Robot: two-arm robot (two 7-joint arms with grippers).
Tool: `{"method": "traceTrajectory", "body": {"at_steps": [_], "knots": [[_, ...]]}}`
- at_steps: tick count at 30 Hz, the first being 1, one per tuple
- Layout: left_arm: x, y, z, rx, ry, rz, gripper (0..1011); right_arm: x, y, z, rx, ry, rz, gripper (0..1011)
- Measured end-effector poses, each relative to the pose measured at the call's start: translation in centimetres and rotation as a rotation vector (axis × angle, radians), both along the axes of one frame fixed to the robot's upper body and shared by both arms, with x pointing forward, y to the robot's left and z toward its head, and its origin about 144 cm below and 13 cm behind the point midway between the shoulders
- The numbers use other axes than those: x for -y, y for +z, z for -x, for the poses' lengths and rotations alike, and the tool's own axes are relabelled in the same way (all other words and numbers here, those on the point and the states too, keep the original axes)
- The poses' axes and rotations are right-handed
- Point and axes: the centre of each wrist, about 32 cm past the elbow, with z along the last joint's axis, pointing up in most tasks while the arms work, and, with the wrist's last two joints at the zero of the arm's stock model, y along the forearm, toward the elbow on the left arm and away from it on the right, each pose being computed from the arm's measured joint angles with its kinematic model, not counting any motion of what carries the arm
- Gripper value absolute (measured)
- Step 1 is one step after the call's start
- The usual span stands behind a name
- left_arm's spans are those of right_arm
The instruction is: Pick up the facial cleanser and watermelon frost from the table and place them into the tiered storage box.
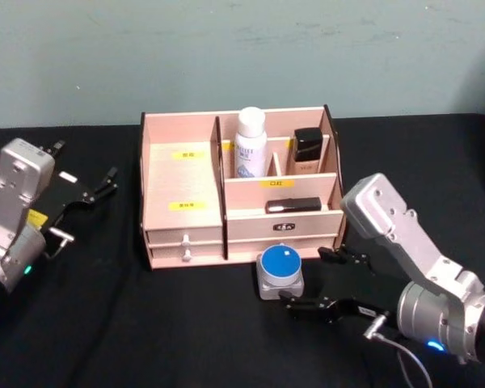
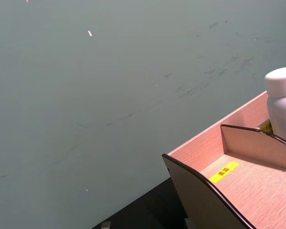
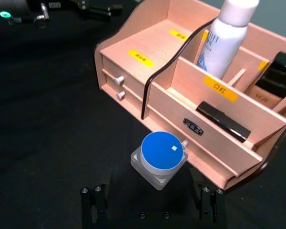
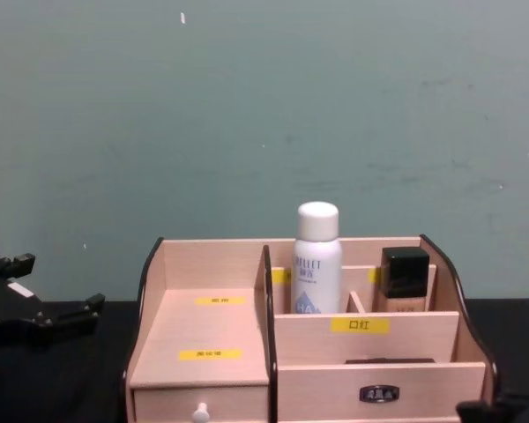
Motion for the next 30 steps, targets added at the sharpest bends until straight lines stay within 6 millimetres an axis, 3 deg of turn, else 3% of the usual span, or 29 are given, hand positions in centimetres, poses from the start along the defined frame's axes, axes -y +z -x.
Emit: {"method": "traceTrajectory", "body": {"at_steps": [30], "knots": [[0.0,0.0,0.0,0.0,0.0,0.0,1001,-2.8,-1.9,-3.2,-0.012,-0.022,0.047,1000]]}}
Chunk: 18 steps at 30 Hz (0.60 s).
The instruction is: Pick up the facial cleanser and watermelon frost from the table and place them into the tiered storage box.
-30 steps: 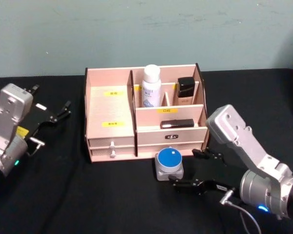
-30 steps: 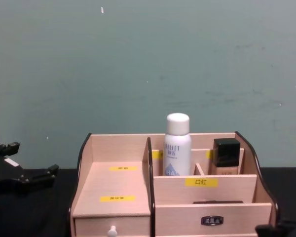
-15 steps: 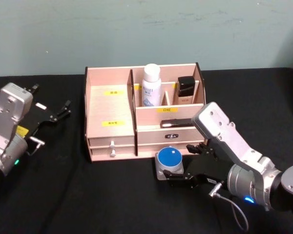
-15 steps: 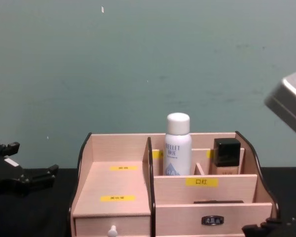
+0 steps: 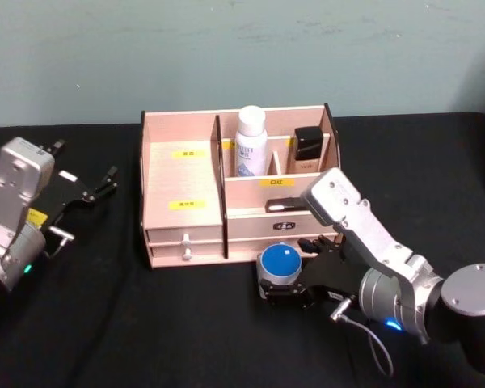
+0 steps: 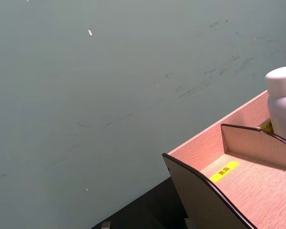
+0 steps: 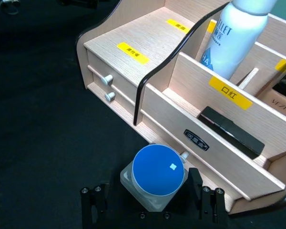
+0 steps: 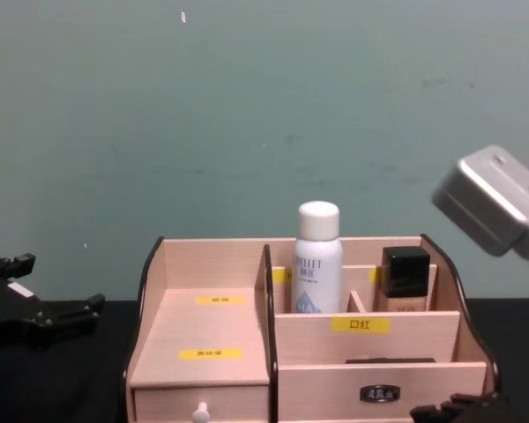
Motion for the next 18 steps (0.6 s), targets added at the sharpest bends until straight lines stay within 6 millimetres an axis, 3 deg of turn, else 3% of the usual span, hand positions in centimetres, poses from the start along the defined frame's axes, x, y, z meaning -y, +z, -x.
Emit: {"method": "traceTrajectory", "body": {"at_steps": [18], "knots": [[0.0,0.0,0.0,0.0,0.0,0.0,1001,-0.45,-0.42,-0.36,0.008,-0.007,0.022,1000]]}}
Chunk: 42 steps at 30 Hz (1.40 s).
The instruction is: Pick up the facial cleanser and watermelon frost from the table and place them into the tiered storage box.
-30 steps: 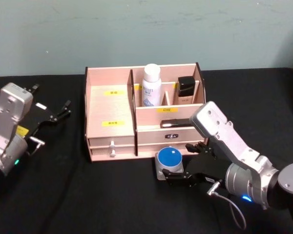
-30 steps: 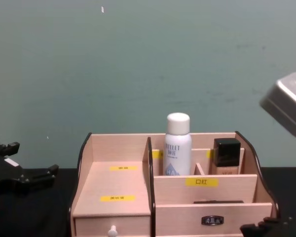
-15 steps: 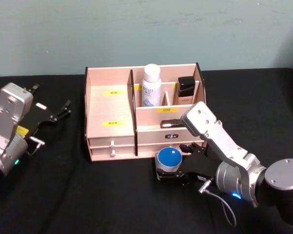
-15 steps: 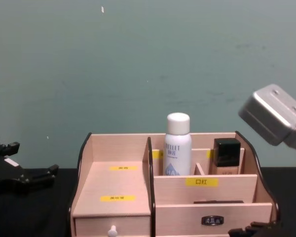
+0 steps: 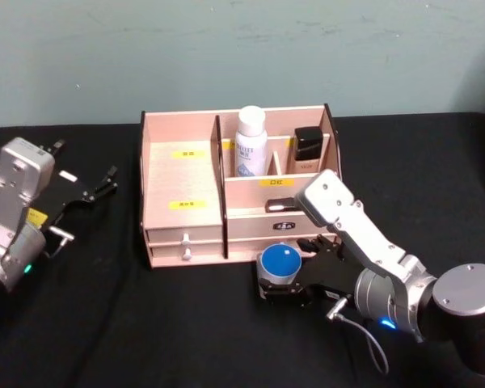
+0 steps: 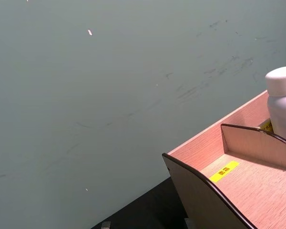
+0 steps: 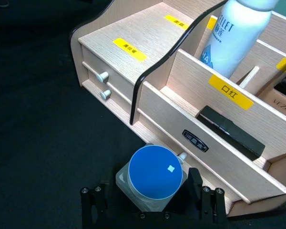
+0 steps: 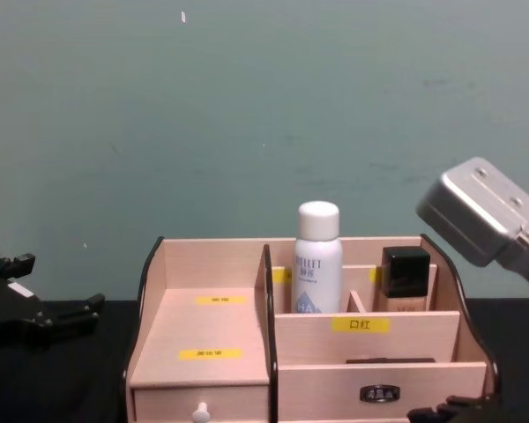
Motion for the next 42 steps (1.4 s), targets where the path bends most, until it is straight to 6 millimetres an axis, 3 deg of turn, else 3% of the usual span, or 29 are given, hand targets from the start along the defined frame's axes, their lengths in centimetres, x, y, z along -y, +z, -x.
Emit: {"method": "traceTrajectory", "body": {"at_steps": [30,36,37,42], "knots": [[0.0,0.0,0.0,0.0,0.0,0.0,1001,-0.3,-0.9,-0.6,-0.021,-0.013,-0.008,992],[0.0,0.0,0.0,0.0,0.0,0.0,1001,-0.3,-0.8,-0.6,-0.02,-0.013,-0.008,860],[0.0,0.0,0.0,0.0,0.0,0.0,1001,-0.3,-0.8,-0.6,-0.02,-0.013,-0.009,724],[0.0,0.0,0.0,0.0,0.0,0.0,1001,-0.3,0.6,0.2,0.009,0.059,-0.052,724]]}}
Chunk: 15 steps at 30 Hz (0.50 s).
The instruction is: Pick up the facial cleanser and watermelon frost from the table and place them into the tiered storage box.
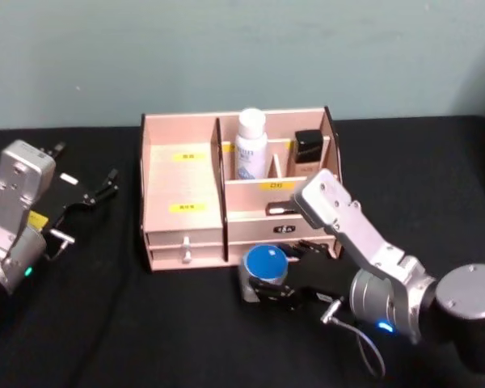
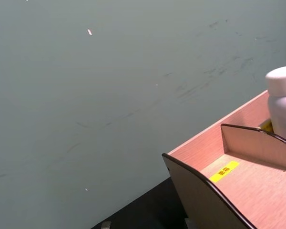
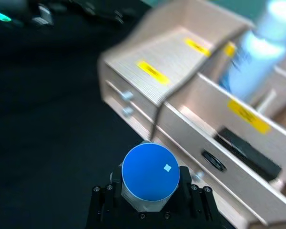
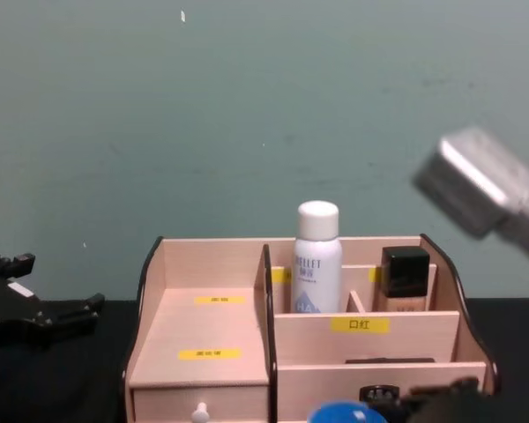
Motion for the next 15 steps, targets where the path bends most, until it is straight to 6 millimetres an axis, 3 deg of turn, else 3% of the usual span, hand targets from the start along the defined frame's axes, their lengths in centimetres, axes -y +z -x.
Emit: {"method": "traceTrajectory", "body": {"at_steps": [15], "knots": [[0.0,0.0,0.0,0.0,0.0,0.0,1001,-0.2,2.1,0.8,0.059,0.085,-0.054,724]]}}
